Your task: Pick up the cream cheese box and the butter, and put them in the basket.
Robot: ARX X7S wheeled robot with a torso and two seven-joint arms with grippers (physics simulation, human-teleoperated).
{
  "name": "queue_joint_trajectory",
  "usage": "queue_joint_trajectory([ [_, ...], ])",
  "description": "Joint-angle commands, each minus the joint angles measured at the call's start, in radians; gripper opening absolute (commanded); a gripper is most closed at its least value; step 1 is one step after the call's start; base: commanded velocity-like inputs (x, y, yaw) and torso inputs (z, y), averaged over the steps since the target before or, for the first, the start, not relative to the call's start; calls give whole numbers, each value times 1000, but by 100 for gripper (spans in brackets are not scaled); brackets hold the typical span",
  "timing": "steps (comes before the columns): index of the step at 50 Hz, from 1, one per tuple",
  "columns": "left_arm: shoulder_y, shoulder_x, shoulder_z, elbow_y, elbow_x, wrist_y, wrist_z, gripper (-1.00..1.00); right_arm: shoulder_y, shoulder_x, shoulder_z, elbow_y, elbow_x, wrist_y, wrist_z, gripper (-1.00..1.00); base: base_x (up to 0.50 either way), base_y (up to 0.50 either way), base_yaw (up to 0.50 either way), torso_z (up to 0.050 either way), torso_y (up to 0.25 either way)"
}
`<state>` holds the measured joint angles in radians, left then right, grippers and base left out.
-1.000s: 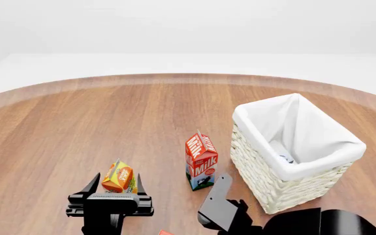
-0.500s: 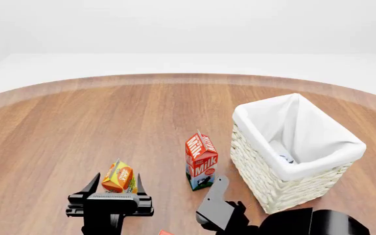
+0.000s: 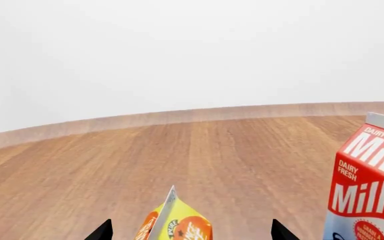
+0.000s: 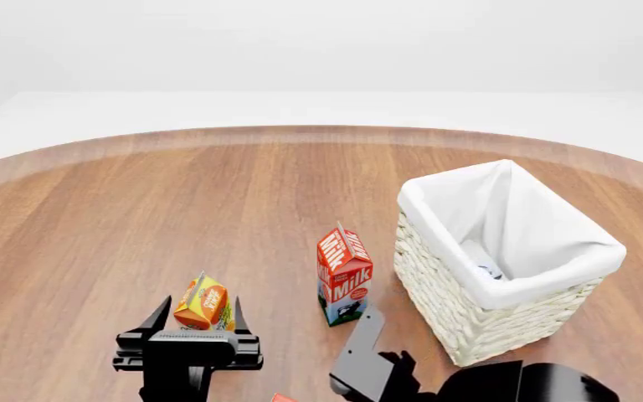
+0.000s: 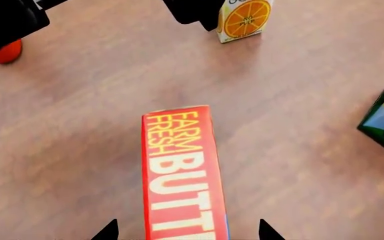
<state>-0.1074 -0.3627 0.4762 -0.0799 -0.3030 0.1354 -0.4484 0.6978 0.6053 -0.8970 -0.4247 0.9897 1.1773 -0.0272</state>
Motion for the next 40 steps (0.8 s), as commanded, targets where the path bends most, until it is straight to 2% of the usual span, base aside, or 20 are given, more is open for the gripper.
queue_joint_trajectory([
  [1, -1, -1, 1, 2, -2, -2, -2, 100, 1, -4, -19, 16, -14, -11, -12, 100, 0, 0, 0, 0, 0],
  [40, -1, -4, 7, 0, -4, 3, -6, 100, -5, -39, -88, 104, -77, -62, -52, 100, 0, 0, 0, 0, 0],
])
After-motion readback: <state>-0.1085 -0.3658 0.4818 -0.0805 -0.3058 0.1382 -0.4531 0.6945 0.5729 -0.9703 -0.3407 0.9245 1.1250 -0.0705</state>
